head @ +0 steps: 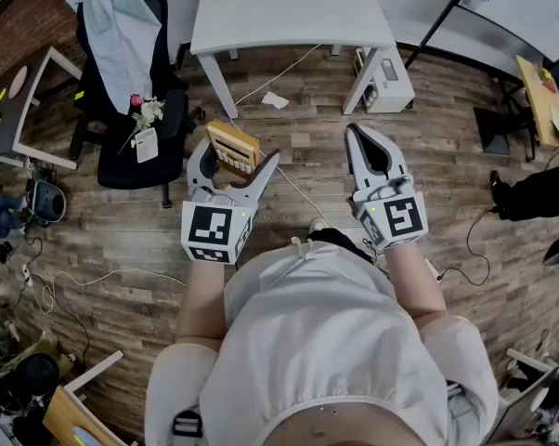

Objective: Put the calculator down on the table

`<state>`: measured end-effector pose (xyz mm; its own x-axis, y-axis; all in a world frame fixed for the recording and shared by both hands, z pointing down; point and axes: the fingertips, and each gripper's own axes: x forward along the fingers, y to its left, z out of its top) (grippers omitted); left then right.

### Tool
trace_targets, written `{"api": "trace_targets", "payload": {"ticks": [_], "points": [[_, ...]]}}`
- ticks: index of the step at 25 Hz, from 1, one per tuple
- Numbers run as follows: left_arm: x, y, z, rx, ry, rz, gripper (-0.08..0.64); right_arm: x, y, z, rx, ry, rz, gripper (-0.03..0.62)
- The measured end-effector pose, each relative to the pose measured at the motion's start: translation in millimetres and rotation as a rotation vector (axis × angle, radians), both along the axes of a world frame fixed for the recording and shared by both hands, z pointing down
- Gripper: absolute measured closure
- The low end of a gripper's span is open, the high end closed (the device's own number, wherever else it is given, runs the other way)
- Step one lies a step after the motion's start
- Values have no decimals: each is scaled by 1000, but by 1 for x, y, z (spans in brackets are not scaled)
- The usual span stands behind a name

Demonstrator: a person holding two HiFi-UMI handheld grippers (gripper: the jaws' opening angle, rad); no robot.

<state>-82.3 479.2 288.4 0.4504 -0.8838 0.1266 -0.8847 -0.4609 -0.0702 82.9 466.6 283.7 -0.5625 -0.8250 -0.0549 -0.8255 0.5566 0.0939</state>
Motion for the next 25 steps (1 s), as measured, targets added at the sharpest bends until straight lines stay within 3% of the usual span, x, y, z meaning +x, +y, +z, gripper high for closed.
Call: {"api": "trace_targets", "payload": {"ticks": [16, 25], "points": [[-15, -2, 3, -1, 20, -23, 144, -10, -9, 4, -22, -16, 22, 589], [-23, -43, 20, -35, 8, -63, 144, -12, -60, 22, -71, -18, -6, 588]]}}
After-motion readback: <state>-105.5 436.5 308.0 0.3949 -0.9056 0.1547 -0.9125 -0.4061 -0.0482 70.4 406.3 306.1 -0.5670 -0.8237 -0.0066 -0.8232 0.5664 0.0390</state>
